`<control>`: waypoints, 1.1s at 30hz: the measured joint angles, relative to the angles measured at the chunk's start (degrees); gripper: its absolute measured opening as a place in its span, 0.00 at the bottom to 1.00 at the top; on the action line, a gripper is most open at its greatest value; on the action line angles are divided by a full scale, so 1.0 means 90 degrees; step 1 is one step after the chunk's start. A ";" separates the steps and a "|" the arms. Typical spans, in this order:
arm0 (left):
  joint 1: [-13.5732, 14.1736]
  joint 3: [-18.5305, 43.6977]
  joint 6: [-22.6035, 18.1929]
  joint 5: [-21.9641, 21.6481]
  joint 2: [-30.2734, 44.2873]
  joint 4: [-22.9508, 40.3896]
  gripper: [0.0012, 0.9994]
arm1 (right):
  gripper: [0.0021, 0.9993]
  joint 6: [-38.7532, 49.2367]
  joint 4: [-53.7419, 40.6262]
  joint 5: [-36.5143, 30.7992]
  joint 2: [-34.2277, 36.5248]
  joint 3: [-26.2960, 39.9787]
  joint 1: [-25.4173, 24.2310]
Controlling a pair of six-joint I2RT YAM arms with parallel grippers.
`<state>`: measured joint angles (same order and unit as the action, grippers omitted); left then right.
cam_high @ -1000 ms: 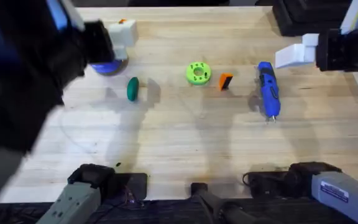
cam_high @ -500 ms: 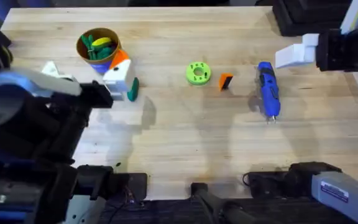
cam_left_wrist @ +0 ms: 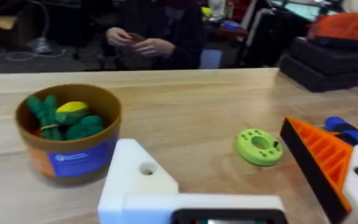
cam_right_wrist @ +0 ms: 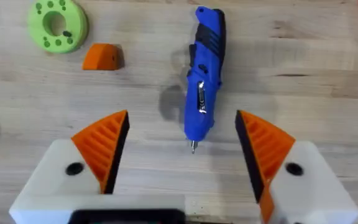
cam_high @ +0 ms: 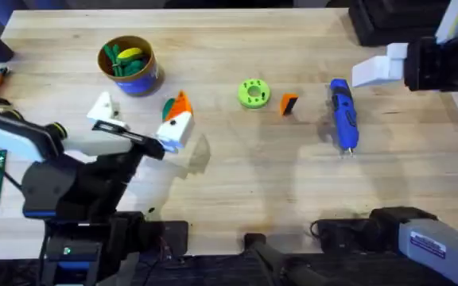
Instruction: Pick up the gripper from the table and insert it into the empty holder that is missing its gripper. Then pick up a screw, insert it into the mounting hole, and use the screwdriver to tighten it. Finally, clean up the table by picking up the vegetable and placing it into the bucket.
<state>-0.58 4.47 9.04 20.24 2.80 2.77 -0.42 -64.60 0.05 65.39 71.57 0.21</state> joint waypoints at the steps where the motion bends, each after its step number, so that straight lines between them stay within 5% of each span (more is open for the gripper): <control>1: 0.0000 -0.0062 0.0000 0.0137 -0.0101 -0.0002 0.99 | 0.99 -0.0001 0.0000 0.0000 0.0000 0.0000 0.0000; 12: 0.0000 -0.0395 0.0000 0.2332 -0.0277 -0.0459 0.99 | 0.99 0.0002 0.0000 0.0000 0.0000 0.0000 0.0000; 27: 0.0000 -0.0406 -0.0043 0.4061 -0.0276 0.0342 0.99 | 0.99 -0.0001 0.0000 0.0000 0.0000 0.0000 0.0000; 33: 0.0000 -0.0403 -0.0769 0.4634 -0.0276 0.0444 0.99 | 0.99 0.0001 0.0000 0.0000 0.0000 0.0000 0.0000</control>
<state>-0.58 0.84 2.12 61.95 0.31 6.77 -0.41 -64.60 0.05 65.39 71.57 0.21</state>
